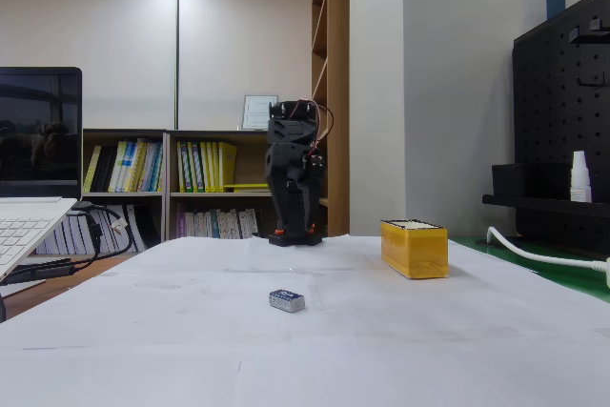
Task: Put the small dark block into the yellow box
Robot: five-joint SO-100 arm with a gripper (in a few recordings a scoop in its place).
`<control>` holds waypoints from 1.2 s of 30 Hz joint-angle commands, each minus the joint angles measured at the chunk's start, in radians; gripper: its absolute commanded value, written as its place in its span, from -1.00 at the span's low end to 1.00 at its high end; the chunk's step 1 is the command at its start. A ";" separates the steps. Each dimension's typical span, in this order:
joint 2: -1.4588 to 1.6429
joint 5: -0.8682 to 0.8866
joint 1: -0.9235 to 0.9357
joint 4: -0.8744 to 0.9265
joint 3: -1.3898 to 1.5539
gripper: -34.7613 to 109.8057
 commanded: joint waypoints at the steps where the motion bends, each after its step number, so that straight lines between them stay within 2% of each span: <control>1: 0.021 -0.233 0.026 0.011 0.150 -0.18; 14: 0.296 -0.428 0.071 0.005 0.465 -0.15; 36: 0.555 -0.502 0.077 -0.003 0.640 -0.16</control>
